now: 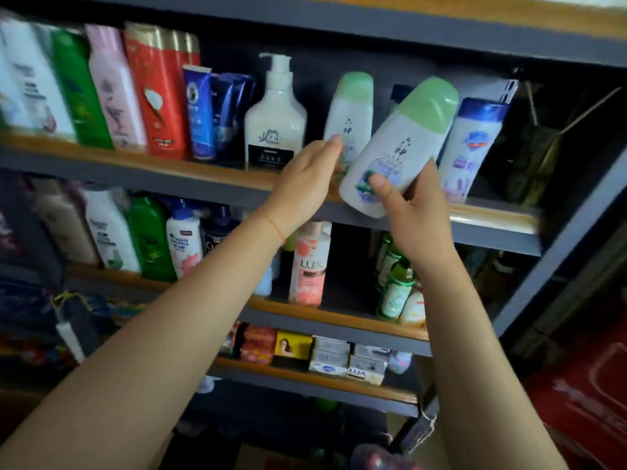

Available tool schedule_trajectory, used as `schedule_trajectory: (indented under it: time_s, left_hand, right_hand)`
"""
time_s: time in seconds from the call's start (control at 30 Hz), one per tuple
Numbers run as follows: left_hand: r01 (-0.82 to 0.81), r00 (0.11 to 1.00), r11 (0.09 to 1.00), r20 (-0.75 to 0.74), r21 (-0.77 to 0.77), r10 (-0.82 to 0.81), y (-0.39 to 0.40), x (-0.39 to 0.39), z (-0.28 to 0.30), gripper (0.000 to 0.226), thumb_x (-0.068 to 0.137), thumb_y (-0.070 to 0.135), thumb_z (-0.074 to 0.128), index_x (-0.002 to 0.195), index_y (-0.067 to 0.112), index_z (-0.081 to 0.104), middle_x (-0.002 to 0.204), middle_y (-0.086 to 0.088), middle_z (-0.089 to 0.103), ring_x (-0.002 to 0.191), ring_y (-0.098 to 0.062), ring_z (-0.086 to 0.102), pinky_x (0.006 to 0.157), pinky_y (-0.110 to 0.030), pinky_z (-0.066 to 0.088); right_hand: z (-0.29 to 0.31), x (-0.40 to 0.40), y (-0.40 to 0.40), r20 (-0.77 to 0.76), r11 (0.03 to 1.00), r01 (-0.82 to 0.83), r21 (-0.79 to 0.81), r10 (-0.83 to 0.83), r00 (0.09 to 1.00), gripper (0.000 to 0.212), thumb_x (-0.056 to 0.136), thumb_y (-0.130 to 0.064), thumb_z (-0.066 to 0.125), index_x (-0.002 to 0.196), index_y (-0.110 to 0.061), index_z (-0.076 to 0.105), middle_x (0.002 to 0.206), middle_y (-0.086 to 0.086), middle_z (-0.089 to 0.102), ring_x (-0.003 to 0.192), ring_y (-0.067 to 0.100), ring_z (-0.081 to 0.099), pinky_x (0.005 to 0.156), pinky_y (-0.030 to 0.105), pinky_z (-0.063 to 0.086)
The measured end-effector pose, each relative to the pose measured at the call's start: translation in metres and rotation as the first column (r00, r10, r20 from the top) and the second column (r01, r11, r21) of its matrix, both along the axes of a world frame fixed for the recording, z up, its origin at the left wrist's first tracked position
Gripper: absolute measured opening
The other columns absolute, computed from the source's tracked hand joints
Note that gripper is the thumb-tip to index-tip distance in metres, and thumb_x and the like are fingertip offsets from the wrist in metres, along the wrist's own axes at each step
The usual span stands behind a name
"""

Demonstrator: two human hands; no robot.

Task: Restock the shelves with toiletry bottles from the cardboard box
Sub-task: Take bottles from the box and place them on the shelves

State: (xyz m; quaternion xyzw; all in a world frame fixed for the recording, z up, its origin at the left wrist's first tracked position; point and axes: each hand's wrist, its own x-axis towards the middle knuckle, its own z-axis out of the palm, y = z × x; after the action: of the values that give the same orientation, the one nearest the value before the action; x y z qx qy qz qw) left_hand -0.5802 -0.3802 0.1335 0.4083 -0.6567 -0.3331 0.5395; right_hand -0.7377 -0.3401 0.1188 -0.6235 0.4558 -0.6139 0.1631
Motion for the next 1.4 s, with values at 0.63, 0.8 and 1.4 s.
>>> schedule_trajectory:
  time_s: [0.63,0.8,1.4]
  left_hand:
    - [-0.045,0.93,0.999,0.366,0.028,0.031,-0.02,-0.019,0.034,0.062,0.103,0.058,0.017,0.07,0.029,0.061,0.093,-0.004,0.07,0.086,-0.012,0.062,0.086,-0.028,0.044]
    - [-0.091,0.923,0.994,0.379,0.054,0.064,-0.018,-0.019,0.036,0.076,0.101,0.061,0.015,0.088,0.006,0.066,0.107,-0.025,0.068,0.101,-0.035,0.063,0.097,-0.041,0.046]
    - [-0.135,0.961,0.975,0.217,-0.179,0.173,-0.034,0.001,0.005,0.045,0.093,0.016,0.054,0.138,0.019,0.054,0.119,0.0,0.064,0.1,-0.015,0.064,0.093,-0.034,0.052]
  right_hand:
    - [0.039,-0.012,-0.026,-0.193,0.996,0.082,-0.015,-0.084,0.978,0.037,0.086,-0.024,0.07,0.12,-0.024,0.055,0.104,-0.007,0.062,0.084,0.009,0.054,0.071,0.014,0.042]
    - [0.041,-0.014,-0.035,-0.248,0.995,0.099,0.01,-0.093,0.964,0.04,0.086,-0.023,0.071,0.123,-0.019,0.056,0.108,-0.004,0.065,0.09,0.013,0.058,0.075,0.023,0.049]
    - [0.035,0.017,-0.061,-0.365,0.946,0.315,0.071,-0.269,0.891,0.045,0.089,-0.033,0.069,0.121,-0.008,0.05,0.106,0.005,0.066,0.09,0.021,0.062,0.069,0.026,0.041]
